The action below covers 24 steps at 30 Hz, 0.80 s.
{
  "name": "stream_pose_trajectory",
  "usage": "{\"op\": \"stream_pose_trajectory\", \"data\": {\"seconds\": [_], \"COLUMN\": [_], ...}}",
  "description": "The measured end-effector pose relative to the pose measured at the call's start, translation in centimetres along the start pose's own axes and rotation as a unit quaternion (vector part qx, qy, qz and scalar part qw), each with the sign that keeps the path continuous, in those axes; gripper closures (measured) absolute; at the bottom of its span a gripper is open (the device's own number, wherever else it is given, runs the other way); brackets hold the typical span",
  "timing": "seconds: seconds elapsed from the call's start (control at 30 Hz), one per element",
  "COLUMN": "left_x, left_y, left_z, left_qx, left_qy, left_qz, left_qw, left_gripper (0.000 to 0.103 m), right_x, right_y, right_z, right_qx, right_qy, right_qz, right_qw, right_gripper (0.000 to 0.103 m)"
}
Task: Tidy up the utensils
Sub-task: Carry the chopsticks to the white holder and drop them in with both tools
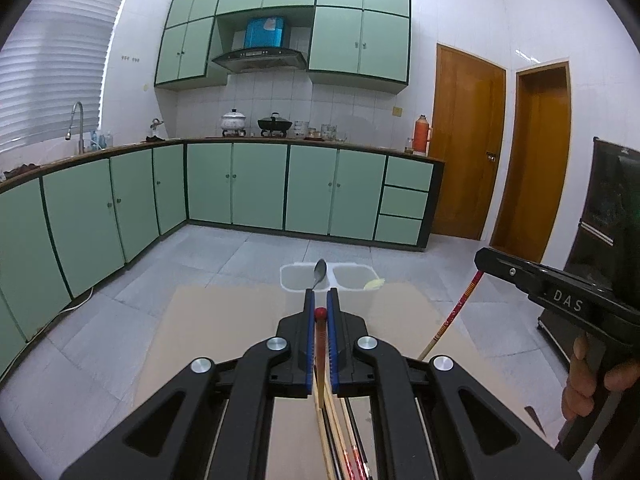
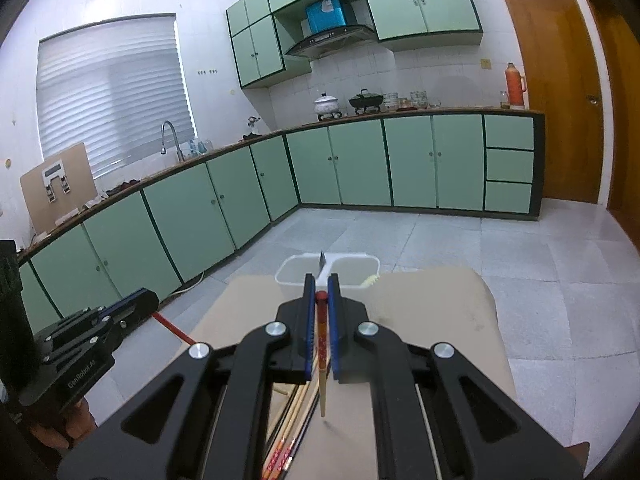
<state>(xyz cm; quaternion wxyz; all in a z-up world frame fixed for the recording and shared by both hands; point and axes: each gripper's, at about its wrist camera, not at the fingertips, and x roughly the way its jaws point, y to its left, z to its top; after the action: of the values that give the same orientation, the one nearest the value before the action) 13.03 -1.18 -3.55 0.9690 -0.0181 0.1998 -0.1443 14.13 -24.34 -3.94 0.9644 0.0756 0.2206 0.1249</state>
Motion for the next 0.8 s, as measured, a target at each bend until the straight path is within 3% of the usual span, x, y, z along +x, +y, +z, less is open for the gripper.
{"op": "stream_pose_trajectory", "data": {"seconds": [0.27,0.53,0.8], "left_x": [0.0,-0.2,3.7], "left_y": [0.2,-0.3,-0.3], "left_z": [2.8,7.7,11.3], "left_qx": [-0.004,0.007,0.007], "left_qy": [-0.033,-0.096,-0.139], "left_qz": [0.002,0.0,-0.002], "left_qw": [0.9994,0.9954,0.9903], "left_gripper": [0.097,0.098,0.098], "right_x": [-0.3,-0.6,3.1], "right_y": [-0.4,-1.1,-2.0], "right_z": [3.7,9.1,12.8], "right_qx": [-0.004,-0.013,-0.03], "right_qy": [-0.03,-0.091,-0.124], "right_qz": [0.007,0.002,-0.025], "right_qw": [1.0,0.996,0.992], "right_gripper": [0.098,0.098,0.098]}}
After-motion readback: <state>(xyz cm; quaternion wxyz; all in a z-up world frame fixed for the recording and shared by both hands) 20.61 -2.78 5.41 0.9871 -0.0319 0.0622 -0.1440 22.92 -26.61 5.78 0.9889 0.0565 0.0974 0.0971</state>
